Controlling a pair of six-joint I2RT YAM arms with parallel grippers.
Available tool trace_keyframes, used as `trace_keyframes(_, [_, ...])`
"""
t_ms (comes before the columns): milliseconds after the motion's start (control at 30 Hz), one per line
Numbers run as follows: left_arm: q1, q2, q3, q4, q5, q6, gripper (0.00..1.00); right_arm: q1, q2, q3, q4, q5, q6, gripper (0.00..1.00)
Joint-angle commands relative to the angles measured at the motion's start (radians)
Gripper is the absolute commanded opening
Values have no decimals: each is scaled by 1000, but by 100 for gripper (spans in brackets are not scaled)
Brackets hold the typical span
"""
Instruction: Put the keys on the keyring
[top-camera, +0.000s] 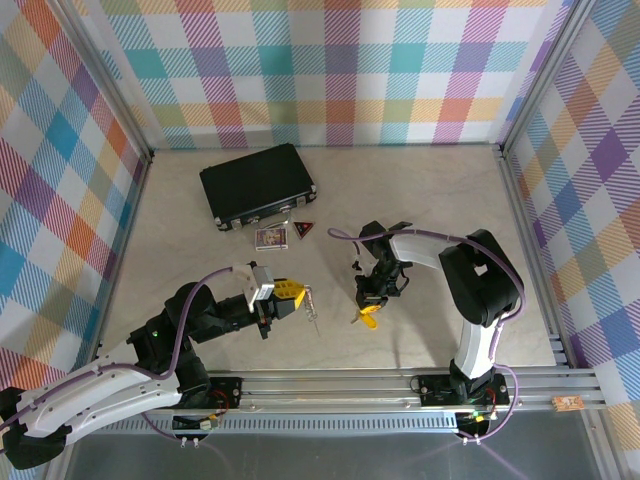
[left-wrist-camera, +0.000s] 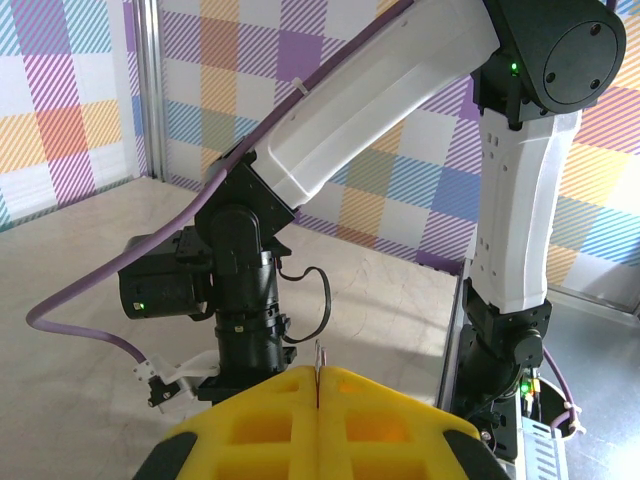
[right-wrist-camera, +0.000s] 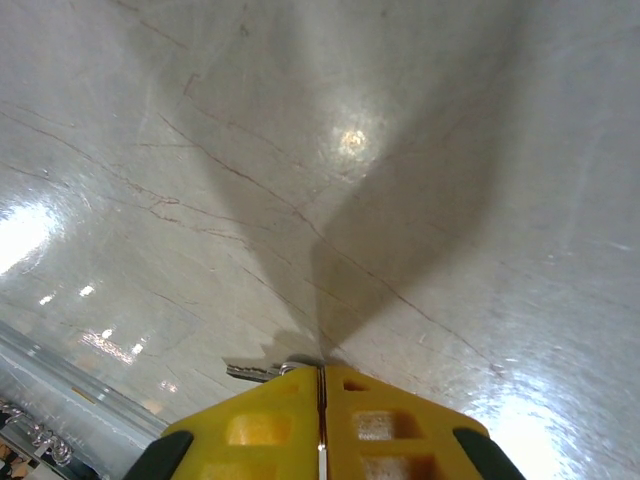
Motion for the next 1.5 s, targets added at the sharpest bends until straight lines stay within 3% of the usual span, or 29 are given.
trace_keyframes(0, [13,-6,3,52,16,-13,0,1,-17,22,-31,-6,-27,5])
trace_keyframes(300, [13,1,18,37,17,-15,0,2,-155,6,-43,33,-37,1])
trace_keyframes(500, [13,11,40,22,24,-17,0,24,-394,-71,66,67,-32,1])
trace_keyframes(700, [14,23,71,-3,29,-13,0,149,-722,-172,290,122,-55,1])
trace_keyframes(967, [13,4,116,-37,86,-4,0,347,-1073,-350,787,117,-112,1])
trace_keyframes(1200, [13,-32,166,-57,288,8,0,478,-1058,-326,961,67,-178,0])
trace_keyframes(1467, [13,-35,143,-23,251,15,0,539,-1052,-290,985,102,-221,0])
